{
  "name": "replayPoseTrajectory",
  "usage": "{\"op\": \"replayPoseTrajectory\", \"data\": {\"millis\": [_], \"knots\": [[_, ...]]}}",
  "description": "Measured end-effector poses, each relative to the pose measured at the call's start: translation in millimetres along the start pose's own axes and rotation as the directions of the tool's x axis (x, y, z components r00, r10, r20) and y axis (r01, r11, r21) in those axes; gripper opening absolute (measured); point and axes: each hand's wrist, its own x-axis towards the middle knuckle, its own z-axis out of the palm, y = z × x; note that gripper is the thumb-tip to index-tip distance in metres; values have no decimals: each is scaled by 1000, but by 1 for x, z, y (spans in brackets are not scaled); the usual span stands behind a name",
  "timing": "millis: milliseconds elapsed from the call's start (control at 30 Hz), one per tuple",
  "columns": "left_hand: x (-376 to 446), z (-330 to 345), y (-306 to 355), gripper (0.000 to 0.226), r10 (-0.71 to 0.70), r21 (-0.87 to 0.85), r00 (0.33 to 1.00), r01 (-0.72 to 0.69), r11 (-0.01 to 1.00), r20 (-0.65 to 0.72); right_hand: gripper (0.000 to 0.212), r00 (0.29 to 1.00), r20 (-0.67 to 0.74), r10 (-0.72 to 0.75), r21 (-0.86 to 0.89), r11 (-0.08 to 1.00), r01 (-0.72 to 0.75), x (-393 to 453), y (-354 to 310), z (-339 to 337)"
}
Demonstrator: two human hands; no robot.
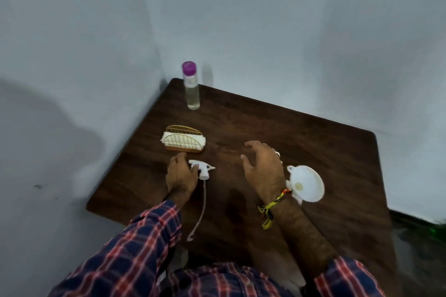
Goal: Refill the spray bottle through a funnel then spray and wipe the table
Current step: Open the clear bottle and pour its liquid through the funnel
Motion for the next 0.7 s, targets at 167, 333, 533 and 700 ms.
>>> {"op": "replayPoseTrajectory", "data": {"millis": [167, 333, 533, 700], "knots": [[41, -2, -47, 92, -196, 183, 950, 153, 971, 243, 35, 989, 146, 30, 40, 999, -36, 28, -28, 38], [67, -1, -56, 128, -207, 338, 862, 44, 940, 463, 37, 977, 187, 107, 85, 989, -125, 80, -55, 81], [76, 10, -69, 139, -168, 355, 833, -36, 934, 527, 56, 962, 173, 210, 147, 961, -236, 155, -76, 147], [78, 14, -73, 140, -150, 331, 829, -44, 943, 538, 78, 960, 102, 262, 261, 924, -280, 224, -99, 183]]}}
